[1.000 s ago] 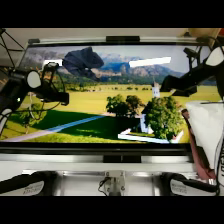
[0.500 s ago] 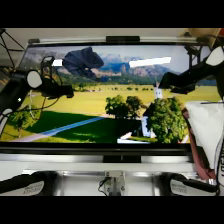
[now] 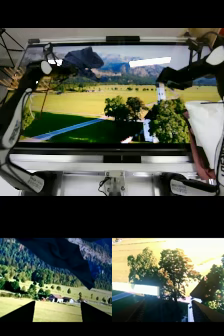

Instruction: Fold the shirts.

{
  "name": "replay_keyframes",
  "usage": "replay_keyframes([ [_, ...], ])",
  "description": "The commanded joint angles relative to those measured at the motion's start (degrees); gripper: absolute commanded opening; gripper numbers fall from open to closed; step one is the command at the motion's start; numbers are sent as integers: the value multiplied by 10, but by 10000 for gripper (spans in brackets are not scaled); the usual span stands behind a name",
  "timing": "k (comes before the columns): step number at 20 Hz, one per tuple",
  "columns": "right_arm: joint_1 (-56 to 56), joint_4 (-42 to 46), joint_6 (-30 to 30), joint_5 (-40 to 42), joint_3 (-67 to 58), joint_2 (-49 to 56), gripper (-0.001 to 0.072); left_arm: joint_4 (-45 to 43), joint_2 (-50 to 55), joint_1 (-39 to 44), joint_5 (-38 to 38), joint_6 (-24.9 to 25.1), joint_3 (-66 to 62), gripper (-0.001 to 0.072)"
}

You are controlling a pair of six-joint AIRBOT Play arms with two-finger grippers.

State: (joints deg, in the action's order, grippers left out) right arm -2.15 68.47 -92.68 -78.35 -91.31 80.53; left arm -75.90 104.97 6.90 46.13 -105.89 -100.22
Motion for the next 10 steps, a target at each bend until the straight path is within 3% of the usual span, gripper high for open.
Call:
replay_keyframes([
  [1, 1, -20, 9, 10, 0, 0, 682, 186, 170, -45, 9, 19, -152, 670],
  [4, 1, -20, 9, 8, 0, 0, 682, 245, 219, -49, -38, 19, -173, 669],
  [9, 1, -24, 8, 8, 0, 0, 682, 250, 241, -30, -147, 19, -173, 655],
  [10, 1, -25, 8, 8, 0, 0, 681, 250, 241, -25, -172, 19, -172, 582],
])
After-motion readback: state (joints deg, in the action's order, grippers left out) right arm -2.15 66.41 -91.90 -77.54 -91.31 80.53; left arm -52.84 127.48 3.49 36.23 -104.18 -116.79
